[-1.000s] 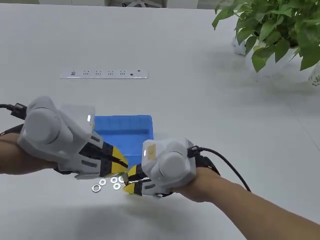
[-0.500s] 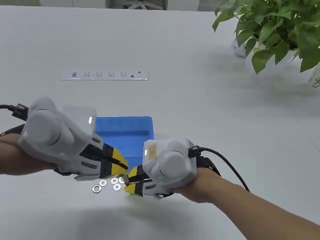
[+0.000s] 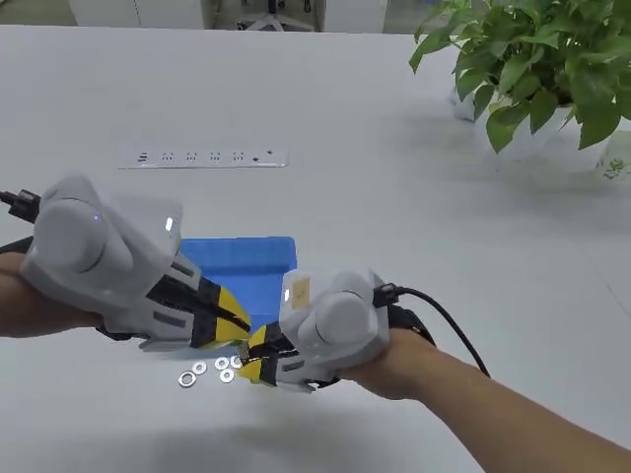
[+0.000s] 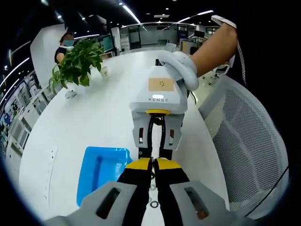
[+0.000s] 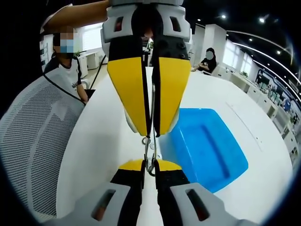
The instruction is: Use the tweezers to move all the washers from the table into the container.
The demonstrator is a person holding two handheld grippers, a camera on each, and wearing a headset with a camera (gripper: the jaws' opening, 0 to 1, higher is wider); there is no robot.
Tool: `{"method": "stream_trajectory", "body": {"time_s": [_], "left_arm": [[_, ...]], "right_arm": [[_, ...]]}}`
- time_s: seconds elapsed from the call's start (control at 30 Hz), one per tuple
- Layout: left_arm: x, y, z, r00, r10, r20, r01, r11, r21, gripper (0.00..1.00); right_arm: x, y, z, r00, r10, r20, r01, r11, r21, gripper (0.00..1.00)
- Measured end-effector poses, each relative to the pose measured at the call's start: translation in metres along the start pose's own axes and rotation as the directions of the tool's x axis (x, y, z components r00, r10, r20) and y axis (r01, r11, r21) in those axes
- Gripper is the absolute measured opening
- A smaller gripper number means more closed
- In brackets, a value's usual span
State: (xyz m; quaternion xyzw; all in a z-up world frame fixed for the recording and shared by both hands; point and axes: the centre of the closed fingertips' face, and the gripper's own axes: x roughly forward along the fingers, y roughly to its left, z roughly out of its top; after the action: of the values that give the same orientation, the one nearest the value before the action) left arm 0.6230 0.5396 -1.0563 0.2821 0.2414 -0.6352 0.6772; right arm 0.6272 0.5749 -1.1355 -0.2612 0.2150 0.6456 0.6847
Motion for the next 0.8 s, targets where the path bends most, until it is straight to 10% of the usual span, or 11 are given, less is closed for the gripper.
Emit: {"method": "stream_trajectory", "body": {"time_s": [0.8], "left_arm": [[-0.027,0.018,0.029,0.9994,0.029,0.017,-0.030,0.998,0.059,0.06]], "right_arm": [[-0.022,-0.025,0.034,0.9972,-0.064,0.039,0.066,0.997,-0.036,0.10]]}}
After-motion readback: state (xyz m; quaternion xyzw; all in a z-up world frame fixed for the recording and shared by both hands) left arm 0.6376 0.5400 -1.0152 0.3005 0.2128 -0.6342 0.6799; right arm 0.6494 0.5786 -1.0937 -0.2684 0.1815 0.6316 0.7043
